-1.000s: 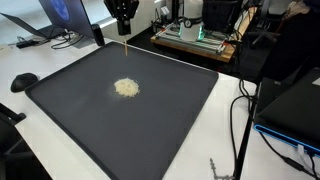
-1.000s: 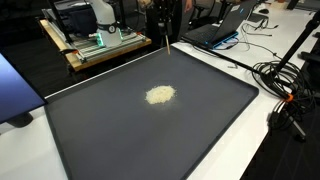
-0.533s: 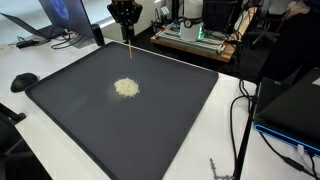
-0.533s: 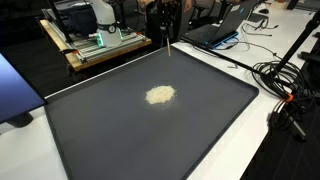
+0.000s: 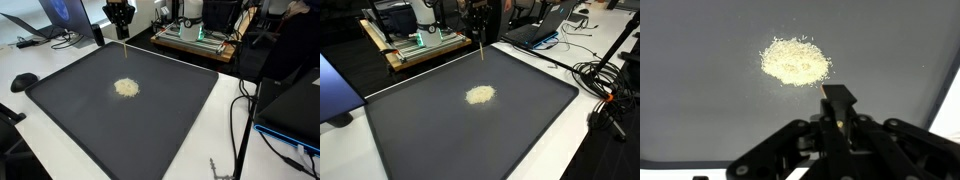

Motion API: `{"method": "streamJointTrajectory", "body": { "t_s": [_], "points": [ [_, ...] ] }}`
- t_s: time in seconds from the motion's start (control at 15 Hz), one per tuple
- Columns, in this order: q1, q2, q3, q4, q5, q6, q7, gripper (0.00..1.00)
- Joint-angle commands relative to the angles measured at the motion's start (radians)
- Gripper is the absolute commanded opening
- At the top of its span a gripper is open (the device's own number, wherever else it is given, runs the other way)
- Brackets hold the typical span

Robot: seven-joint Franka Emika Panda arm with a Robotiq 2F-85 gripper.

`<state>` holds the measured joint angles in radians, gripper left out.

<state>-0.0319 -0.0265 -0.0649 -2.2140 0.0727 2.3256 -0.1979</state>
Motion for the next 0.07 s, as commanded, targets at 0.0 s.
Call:
{"method": "streamJointTrajectory", "body": {
  "t_s": [0.0],
  "points": [
    [-0.013,-0.020,-0.004,-0.008,0.019,-0.022,-0.058,0.03]
  ]
}}
